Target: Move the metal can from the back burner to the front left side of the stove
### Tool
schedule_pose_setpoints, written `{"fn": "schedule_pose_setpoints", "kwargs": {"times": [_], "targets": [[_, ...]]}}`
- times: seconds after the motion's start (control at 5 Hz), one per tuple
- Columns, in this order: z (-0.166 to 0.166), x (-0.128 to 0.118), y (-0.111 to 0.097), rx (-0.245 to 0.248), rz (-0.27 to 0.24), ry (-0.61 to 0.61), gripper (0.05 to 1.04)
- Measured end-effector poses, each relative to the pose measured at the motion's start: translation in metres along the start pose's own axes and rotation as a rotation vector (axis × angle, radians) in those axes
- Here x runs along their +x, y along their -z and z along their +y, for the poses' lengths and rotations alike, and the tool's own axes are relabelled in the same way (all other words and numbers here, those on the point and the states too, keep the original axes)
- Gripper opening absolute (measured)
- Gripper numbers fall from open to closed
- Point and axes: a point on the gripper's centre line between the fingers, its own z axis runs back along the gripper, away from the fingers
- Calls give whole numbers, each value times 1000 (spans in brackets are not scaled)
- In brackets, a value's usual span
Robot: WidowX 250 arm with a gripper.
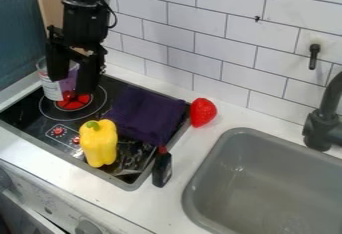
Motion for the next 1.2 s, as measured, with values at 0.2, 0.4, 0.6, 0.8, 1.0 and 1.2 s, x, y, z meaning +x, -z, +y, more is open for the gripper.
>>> {"fn": "schedule_pose_setpoints", "kwargs": {"times": [0.2,0.4,0.6,0.8,1.0,1.2], "targets": [[-2,1,10,-14,33,7,1003],[6,29,-5,-26,-45,34,1003],[20,43,-17,-13,-125,56,1003],[40,55,-18,-9,-142,33,1003],[55,62,-19,12,-164,17,1003],[82,64,-14,8,-214,-42,1003]]}}
